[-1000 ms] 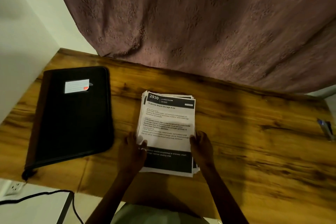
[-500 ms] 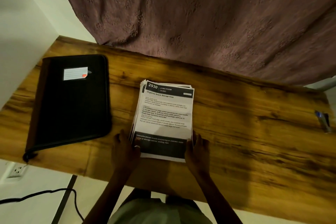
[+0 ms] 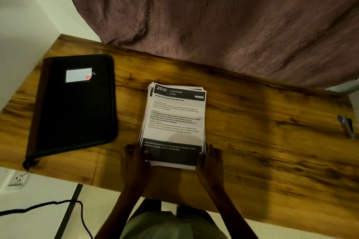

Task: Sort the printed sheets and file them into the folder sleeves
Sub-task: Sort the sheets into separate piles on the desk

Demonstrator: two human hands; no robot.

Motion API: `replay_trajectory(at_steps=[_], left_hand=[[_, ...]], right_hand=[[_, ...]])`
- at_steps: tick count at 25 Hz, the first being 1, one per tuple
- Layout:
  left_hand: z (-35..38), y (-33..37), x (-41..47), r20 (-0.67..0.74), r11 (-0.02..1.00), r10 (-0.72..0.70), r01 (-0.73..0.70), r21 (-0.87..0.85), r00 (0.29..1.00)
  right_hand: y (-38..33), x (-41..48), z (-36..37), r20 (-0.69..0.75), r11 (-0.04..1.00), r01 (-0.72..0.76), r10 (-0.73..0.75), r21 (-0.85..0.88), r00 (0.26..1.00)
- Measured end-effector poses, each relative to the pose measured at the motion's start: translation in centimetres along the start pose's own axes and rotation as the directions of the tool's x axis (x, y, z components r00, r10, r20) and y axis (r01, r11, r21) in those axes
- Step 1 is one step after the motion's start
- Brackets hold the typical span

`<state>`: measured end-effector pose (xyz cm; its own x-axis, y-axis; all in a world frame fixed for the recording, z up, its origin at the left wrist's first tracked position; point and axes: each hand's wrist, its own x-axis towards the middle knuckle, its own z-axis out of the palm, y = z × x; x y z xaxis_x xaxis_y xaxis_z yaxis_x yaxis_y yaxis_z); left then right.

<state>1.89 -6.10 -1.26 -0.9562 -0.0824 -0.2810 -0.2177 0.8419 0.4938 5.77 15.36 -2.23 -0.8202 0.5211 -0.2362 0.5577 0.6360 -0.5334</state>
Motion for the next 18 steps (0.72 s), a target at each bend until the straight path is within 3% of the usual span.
replay_trajectory(at_steps=[3,14,18], left_hand=[[0.0,-0.8,0.2,0.022,1.000,0.003,-0.003,0.024,1.000],[-0.9,-0.4,1.1,0.072,0.993,-0.006,-0.003,0.117,0.997],[-1.2,-0.2,1.7,0.014,0.999,-0.017,0.017,0.033,1.000]], right_hand=[[0.5,-1.2,0.3,0.017,0.997,0.074,-0.074,-0.027,0.997],[0.5,0.3,1.2,-0.014,0.994,0.095,-0.096,-0.056,0.995],[0.7,1.1,0.5,-0.034,0.999,0.051,-0.051,0.007,0.998]])
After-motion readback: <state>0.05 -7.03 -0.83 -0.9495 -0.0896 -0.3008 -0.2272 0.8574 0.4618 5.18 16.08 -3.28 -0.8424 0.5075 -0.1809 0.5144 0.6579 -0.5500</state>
